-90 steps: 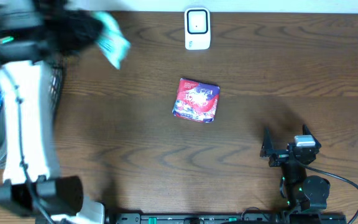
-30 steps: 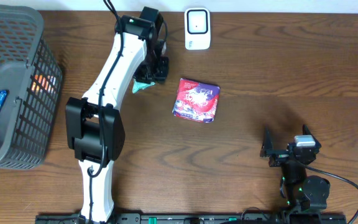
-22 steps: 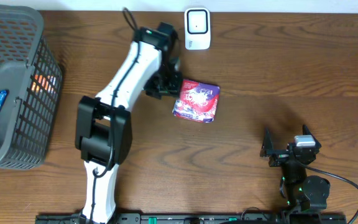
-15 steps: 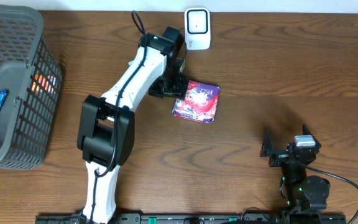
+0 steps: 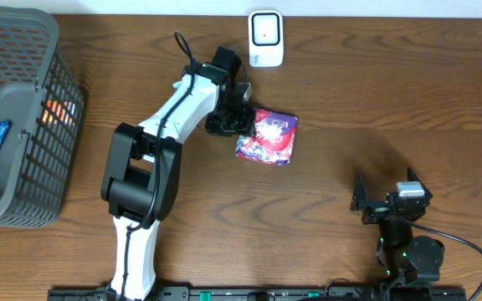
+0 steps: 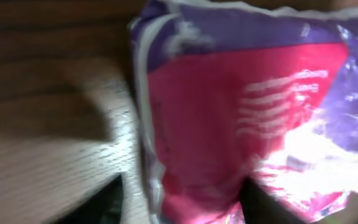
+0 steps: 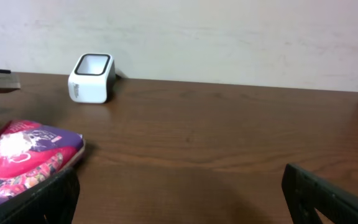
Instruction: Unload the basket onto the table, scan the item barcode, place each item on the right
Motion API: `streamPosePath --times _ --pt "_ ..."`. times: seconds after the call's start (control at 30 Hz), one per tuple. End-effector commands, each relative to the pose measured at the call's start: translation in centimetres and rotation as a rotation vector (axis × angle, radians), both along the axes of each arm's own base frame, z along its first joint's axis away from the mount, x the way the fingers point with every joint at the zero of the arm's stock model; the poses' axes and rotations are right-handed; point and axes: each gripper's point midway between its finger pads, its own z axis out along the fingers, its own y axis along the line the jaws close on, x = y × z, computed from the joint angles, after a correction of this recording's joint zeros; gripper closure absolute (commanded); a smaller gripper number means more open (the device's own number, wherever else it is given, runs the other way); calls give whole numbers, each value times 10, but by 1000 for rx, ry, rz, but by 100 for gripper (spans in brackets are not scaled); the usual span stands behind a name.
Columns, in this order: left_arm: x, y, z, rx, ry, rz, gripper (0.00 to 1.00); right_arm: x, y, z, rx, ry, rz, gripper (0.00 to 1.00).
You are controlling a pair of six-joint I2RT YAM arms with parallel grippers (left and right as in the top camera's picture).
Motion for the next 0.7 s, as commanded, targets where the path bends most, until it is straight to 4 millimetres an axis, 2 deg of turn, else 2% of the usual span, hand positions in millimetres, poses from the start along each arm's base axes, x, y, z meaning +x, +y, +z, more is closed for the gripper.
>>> streamPosePath --times 0.0,0.1,0.27,0.37,0.43,0.53,0.67 --pt "0 -3 6 -25 -9 5 90 0 1 -1 -7 1 6 1" --pt "15 0 8 -41 -31 81 93 0 1 -1 -7 2 6 1" --pt "54 15 18 -98 -49 324 93 0 1 -1 -7 2 6 1" --pt "70 6 32 -215 -85 323 93 0 1 -1 -8 2 6 1" --pt "75 -2 40 -277 -101 303 93 0 1 -1 -7 2 6 1" --pt "74 -7 41 -290 -104 287 92 0 1 -1 -8 2 6 1" --pt "61 -17 38 -275 -102 214 93 0 1 -1 -7 2 6 1"
